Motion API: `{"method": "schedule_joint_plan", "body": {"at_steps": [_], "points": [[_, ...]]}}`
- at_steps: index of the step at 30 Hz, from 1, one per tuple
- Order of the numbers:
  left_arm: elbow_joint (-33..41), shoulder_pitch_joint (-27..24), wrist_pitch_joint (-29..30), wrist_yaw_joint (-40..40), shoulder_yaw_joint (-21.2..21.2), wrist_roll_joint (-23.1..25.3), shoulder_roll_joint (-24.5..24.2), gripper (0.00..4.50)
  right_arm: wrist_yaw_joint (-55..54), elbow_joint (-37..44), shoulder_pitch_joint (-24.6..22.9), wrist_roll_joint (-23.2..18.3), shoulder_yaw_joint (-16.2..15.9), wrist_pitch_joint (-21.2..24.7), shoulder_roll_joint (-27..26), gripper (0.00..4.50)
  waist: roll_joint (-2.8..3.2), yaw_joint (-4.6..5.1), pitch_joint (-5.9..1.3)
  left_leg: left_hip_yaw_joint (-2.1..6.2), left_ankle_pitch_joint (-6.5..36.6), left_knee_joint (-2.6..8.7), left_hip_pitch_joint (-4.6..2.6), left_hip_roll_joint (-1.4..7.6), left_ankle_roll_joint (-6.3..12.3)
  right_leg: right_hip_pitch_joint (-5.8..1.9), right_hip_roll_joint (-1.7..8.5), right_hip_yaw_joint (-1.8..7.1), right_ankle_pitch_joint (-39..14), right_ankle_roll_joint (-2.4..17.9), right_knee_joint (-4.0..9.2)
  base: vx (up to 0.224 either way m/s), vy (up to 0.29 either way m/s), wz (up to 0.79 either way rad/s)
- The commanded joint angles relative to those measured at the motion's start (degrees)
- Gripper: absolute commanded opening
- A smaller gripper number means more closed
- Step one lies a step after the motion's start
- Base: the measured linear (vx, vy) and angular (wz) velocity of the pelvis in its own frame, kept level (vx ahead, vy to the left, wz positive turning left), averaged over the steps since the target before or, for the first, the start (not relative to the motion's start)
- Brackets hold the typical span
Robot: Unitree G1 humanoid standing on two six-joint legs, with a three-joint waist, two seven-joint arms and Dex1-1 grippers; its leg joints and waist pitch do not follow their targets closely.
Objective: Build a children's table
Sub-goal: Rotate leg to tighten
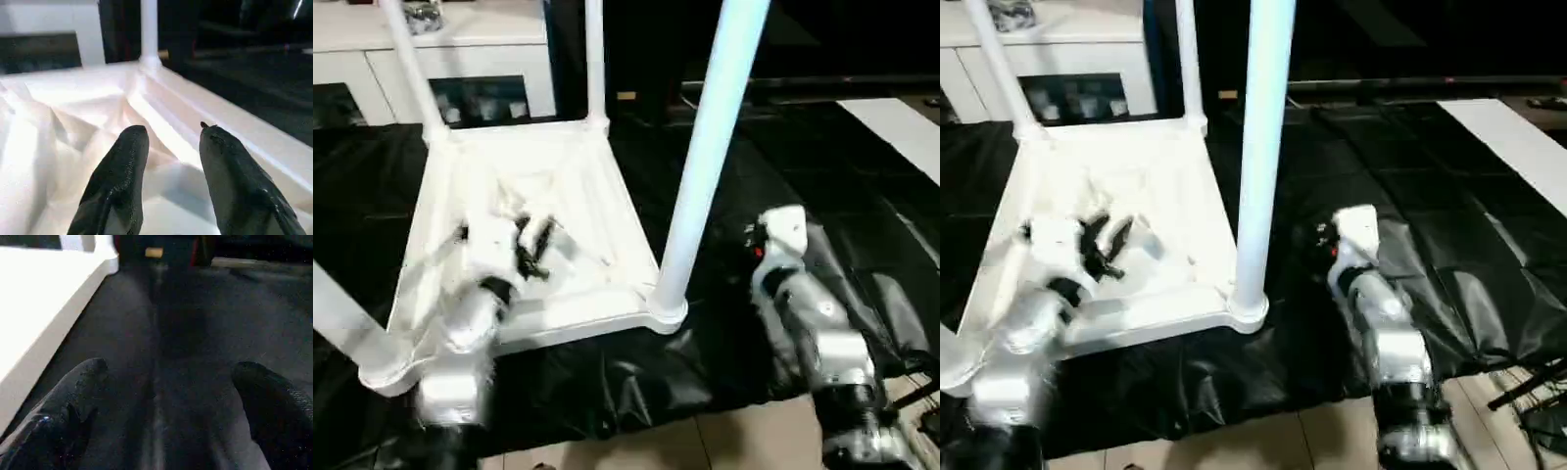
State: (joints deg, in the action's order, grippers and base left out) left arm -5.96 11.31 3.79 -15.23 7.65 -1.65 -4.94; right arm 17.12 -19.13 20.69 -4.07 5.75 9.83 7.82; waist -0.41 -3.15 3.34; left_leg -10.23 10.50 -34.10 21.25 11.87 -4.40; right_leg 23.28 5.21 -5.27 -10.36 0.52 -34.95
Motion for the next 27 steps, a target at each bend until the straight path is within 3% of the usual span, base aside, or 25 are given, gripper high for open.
{"method": "schedule_joint_plan", "body": {"at_steps": [1,2,4,5,9,11,12,13,14,15,16,17,18,19,20,21,22,23,24,25,26,27], "points": [[4.1,-1.7,-1.7,2.6,0.1,0.5,1.8,1.96,-0.2,4.4,-1.9,-2.3,0.6,1.2,-1.2,4.43,0.37,-0.17,-3.96,0.29,10.3,4.06,-0.15,1.40,2.01,-2.85,2.60,3.03,-11.6,8.0,4.41,0.000,0.000,0.00],[5.2,-2.7,-2.2,3.5,-0.2,0.6,2.6,1.96,0.0,5.7,-2.8,-3.6,0.9,1.6,-1.9,4.43,-0.10,-0.08,-3.96,0.26,10.5,4.01,-0.11,1.50,2.41,-2.93,2.57,3.01,-10.4,8.3,4.35,0.000,0.000,0.00],[5.5,-3.4,-2.7,5.2,-0.7,1.2,3.4,1.96,0.0,6.6,-3.6,-3.7,0.3,1.2,-2.1,4.43,0.62,-0.12,-3.86,0.30,12.0,4.18,-0.23,1.32,2.43,-2.80,2.37,2.89,-11.3,8.6,4.45,0.000,0.000,0.00],[5.4,-3.7,-2.8,6.1,-1.3,1.6,3.8,1.96,0.0,6.6,-4.2,-3.5,-0.3,0.7,-2.2,4.43,0.36,0.01,-3.75,0.22,12.9,4.22,-0.24,1.33,2.25,-2.77,2.33,2.89,-12.3,8.3,4.77,0.000,0.000,0.00],[5.5,-3.6,-2.2,8.4,-2.0,2.6,4.6,1.96,-0.8,6.0,-4.8,-3.2,-0.4,0.5,-2.5,4.43,0.29,-0.06,-3.51,0.36,16.6,4.42,-0.50,1.21,0.91,-2.51,2.43,2.89,-18.4,6.1,5.46,0.000,0.000,0.00],[5.9,-3.4,-1.4,8.8,-2.0,2.6,4.8,1.96,-0.9,6.2,-4.8,-3.2,-0.3,0.9,-2.7,4.43,0.59,-0.07,-3.53,0.53,15.7,4.45,-0.26,1.22,0.68,-2.50,2.42,2.90,-17.3,5.9,5.38,0.000,0.000,0.00],[6.2,-3.3,-0.8,8.7,-2.3,3.1,4.8,1.96,-1.0,6.5,-4.9,-3.1,-0.3,1.2,-2.8,4.43,0.40,0.04,-3.81,0.42,10.0,3.92,0.41,1.08,1.73,-2.29,2.12,2.85,-10.3,7.2,5.03,0.000,0.000,0.00],[6.3,-3.3,-0.5,8.6,-2.7,3.5,4.7,1.96,-1.1,6.7,-4.9,-3.1,-0.3,1.5,-3.0,4.43,0.34,0.12,-4.16,0.18,2.5,3.21,1.27,0.61,4.38,-1.94,1.66,2.45,-1.8,9.4,4.45,0.000,0.000,0.00],[6.2,-3.3,-0.9,8.4,-3.0,3.5,4.6,1.96,-1.1,7.1,-5.0,-3.1,-0.4,1.9,-2.9,4.43,0.82,-0.02,-4.74,0.18,-3.0,2.40,1.53,0.30,6.30,-1.66,1.59,2.19,4.2,11.0,3.82,0.000,0.000,0.00],[6.2,-3.4,-1.2,8.2,-3.3,3.4,4.6,1.96,-1.2,7.3,-5.1,-3.2,-0.5,2.1,-2.9,4.43,0.52,-0.04,-5.91,-0.07,-12.3,0.66,2.06,-0.71,11.13,-1.02,0.89,1.72,16.3,13.5,2.72,0.000,0.000,0.00],[6.2,-3.4,-1.2,8.2,-3.3,3.4,4.6,1.96,-1.2,7.3,-5.1,-3.2,-0.5,2.1,-2.9,4.43,0.49,-0.09,-6.41,0.05,-15.4,0.25,2.45,-1.03,13.56,-0.89,0.78,1.51,20.8,14.5,2.27,0.000,0.000,0.00],[6.2,-3.4,-0.8,8.6,-3.5,3.7,4.6,1.96,-1.2,7.5,-5.1,-3.3,-0.6,2.2,-2.8,4.43,0.50,0.02,-6.44,-0.12,-15.3,-0.13,3.61,-1.47,17.34,-0.06,0.57,0.82,20.6,15.2,3.01,-0.082,0.019,-0.01],[6.3,-3.5,-0.5,9.0,-4.0,4.2,4.4,1.96,-1.2,7.6,-5.2,-3.4,-0.6,2.3,-2.4,4.43,0.76,-0.11,-6.50,-0.14,-9.2,-0.44,3.67,-1.12,18.46,0.50,0.87,0.41,11.6,14.9,4.21,-0.112,0.020,0.00],[6.4,-3.6,-0.6,9.0,-4.2,4.3,4.3,1.96,-1.2,7.5,-5.2,-3.4,-0.6,2.3,-2.3,4.43,1.09,-0.12,-5.57,-0.13,4.4,0.40,2.87,-0.07,15.79,0.76,1.30,-0.13,-8.2,12.5,6.02,-0.112,0.020,0.00],[6.5,-3.8,-0.6,9.2,-4.5,4.5,4.2,1.96,-1.2,7.5,-5.2,-3.3,-0.6,2.3,-2.0,4.43,1.20,0.17,-4.77,-0.15,13.9,0.82,1.73,0.36,12.65,1.08,1.41,-0.53,-20.9,9.8,6.98,-0.123,0.029,-0.03],[6.7,-4.4,-0.8,8.9,-4.9,4.4,4.0,1.96,-1.1,7.1,-5.3,-3.2,-0.5,2.0,-1.5,4.43,1.38,1.53,-3.04,0.60,29.5,1.46,-0.40,0.73,5.42,2.02,0.80,-2.23,-38.8,2.1,8.77,-0.134,0.022,-0.08],[6.8,-4.5,-0.9,8.9,-5.0,4.4,4.0,1.96,-1.0,7.0,-5.3,-3.2,-0.5,1.9,-1.4,4.43,2.35,2.72,-1.58,1.67,42.0,2.74,-2.50,1.67,0.94,2.33,-1.24,-6.57,-42.4,-4.6,11.37,-0.134,0.022,-0.08],[7.0,-5.0,-0.9,8.7,-5.2,4.4,3.8,1.96,-0.8,6.9,-5.4,-3.3,-0.4,2.0,-1.1,4.43,3.29,2.02,-0.71,2.11,48.8,8.24,1.66,4.60,0.20,-2.04,-1.84,-6.23,-34.4,-2.9,2.95,-0.183,0.019,-0.11],[7.2,-5.5,-1.2,8.4,-5.4,4.6,3.6,1.96,-0.7,6.8,-5.5,-3.3,-0.2,2.1,-0.9,4.43,3.31,-3.03,-1.13,-1.73,54.2,11.93,7.18,4.38,-3.51,-6.82,-1.62,-4.07,-17.5,2.1,-8.70,-0.141,-0.002,0.07],[7.3,-5.9,-1.5,8.2,-5.6,4.6,3.5,1.96,-0.5,6.7,-5.6,-3.4,-0.1,2.1,-0.6,4.43,2.24,-3.31,-2.55,-3.32,46.2,9.64,3.35,3.91,-1.14,-5.12,-0.65,1.02,-20.2,1.8,-8.79,-0.141,-0.002,0.07],[7.4,-6.2,-1.6,8.1,-5.7,4.7,3.5,1.96,-0.5,6.7,-5.7,-3.4,0.0,2.2,-0.5,4.43,-0.13,-1.79,-3.32,-2.43,38.3,5.43,-0.46,3.02,-2.72,-2.61,1.74,3.78,-34.8,-1.4,-4.84,0.008,-0.119,0.09],[7.7,-6.5,-1.3,8.2,-5.6,4.5,3.6,1.96,-0.5,7.0,-6.1,-3.3,0.2,2.5,-0.1,4.43,-2.05,-2.55,-2.33,-0.17,18.5,-5.66,-2.24,0.17,-0.49,1.43,9.22,7.17,-55.6,-2.4,7.27,0.020,-0.106,-0.14]]}}
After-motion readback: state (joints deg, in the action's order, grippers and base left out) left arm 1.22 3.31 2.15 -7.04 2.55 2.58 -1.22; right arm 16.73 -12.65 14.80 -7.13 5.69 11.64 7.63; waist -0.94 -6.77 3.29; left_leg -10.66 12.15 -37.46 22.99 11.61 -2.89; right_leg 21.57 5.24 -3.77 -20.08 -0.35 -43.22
